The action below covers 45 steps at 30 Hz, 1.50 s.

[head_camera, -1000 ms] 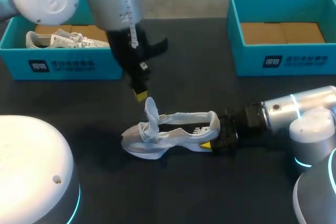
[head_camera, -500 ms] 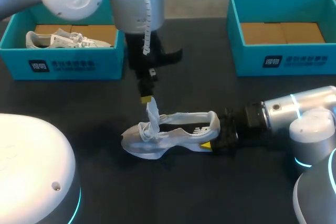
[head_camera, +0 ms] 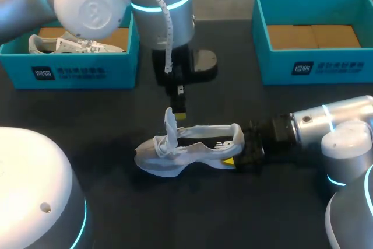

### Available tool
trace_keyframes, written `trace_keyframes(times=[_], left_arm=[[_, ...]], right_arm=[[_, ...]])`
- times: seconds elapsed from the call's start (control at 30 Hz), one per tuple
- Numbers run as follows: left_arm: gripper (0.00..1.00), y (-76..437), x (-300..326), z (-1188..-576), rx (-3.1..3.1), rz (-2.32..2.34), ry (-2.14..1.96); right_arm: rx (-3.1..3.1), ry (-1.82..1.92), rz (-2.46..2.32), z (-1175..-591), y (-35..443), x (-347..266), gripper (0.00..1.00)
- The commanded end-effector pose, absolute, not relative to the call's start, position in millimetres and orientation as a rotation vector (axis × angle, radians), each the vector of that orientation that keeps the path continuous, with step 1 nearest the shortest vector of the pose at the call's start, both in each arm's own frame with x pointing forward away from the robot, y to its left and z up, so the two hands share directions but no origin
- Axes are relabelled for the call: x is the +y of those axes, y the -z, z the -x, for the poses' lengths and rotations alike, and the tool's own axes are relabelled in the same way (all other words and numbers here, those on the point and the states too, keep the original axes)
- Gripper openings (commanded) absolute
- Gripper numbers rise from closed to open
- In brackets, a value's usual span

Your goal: Take the shoe out of the shoebox, open the shoe tongue, remove and reinsert the insole, then place the shoe into the shoebox

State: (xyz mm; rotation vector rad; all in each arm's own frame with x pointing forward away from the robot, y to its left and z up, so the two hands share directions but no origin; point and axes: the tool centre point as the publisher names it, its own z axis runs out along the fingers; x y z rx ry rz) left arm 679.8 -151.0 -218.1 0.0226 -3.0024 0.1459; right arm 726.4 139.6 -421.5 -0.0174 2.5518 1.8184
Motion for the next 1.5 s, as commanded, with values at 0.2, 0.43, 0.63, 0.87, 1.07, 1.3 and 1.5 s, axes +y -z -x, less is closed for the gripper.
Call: trace_keyframes(times=[0.2,0.43,0.63,0.87,1.07,1.3,1.5], left_arm=[[0.00,253.2,-199.9,-698.5,-2.980,0.071,-0.054],[0.00,280.6,-211.2,-699.5,-2.955,0.074,-0.033],[0.00,301.3,-210.3,-697.2,-2.942,0.079,-0.028],[0.00,319.7,-208.2,-696.1,-2.939,0.073,-0.031],[0.00,333.8,-204.5,-697.9,-2.949,0.035,-0.022],[0.00,349.6,-200.1,-701.1,-2.928,0.001,-0.009],[0.00,359.6,-199.5,-702.0,-2.911,-0.019,-0.001]], right_arm=[[2.552,-1.817,0.018,-726.4,424.2,142.0,0.00],[2.552,-1.817,0.018,-726.4,424.2,142.0,0.00],[2.552,-1.817,0.018,-726.4,424.2,142.0,0.00],[2.552,-1.817,0.018,-726.4,424.2,142.0,0.00],[2.552,-1.817,0.018,-726.4,424.2,142.0,0.00],[2.552,-1.817,0.018,-726.4,424.2,142.0,0.00],[2.552,-1.817,0.018,-726.4,424.2,142.0,0.00]])
